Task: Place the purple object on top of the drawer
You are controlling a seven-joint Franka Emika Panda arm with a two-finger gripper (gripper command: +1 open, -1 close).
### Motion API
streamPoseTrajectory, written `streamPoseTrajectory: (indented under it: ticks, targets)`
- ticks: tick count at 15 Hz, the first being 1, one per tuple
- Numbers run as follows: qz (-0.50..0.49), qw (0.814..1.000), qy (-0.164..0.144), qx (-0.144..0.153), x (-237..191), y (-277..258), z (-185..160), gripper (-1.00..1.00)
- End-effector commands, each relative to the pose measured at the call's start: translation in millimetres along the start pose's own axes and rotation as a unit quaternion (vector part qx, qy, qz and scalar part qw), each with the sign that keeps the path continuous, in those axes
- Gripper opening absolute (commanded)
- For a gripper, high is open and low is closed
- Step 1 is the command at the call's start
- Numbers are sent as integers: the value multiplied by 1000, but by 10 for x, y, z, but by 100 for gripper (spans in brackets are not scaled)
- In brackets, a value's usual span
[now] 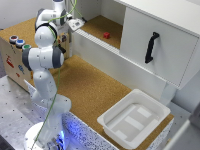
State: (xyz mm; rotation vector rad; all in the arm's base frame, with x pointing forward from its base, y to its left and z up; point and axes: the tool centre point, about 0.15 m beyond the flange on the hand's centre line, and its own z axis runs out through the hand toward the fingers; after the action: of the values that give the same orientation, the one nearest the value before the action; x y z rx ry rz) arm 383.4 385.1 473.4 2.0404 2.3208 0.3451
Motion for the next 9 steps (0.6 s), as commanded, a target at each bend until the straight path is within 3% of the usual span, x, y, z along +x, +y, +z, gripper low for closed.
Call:
streamPoseTrajectory:
  ticks: [1,6,9]
  targets:
    - [-56,996,-27,59,645,92,137,-100]
    - [-70,994,-36,74,931,162,408,-100]
    - [-66,994,-46,68,968,167,461,-100]
